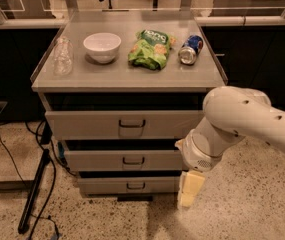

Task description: Open middle drawer

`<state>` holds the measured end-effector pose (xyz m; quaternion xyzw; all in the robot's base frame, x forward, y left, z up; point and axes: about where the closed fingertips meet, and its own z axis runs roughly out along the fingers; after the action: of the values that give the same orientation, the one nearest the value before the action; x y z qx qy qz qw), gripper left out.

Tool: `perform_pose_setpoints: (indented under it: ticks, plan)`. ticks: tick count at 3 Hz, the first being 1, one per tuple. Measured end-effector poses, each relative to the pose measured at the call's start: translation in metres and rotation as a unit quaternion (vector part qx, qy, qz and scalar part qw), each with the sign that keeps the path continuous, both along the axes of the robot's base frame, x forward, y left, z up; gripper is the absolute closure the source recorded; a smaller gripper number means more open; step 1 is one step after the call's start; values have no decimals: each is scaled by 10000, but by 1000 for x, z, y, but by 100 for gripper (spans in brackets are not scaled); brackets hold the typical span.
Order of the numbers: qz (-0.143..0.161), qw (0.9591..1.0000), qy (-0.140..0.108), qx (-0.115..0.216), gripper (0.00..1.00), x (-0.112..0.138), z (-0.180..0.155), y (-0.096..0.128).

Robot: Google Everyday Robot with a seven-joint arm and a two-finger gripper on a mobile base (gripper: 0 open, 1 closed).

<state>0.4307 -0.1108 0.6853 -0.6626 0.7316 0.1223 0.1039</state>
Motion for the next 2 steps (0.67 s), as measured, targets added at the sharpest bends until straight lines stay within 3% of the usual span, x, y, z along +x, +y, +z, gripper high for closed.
perform_pose_setpoints:
  ticks: [2]
  plan:
    - [117,9978,572,326,0,-4,-101,48]
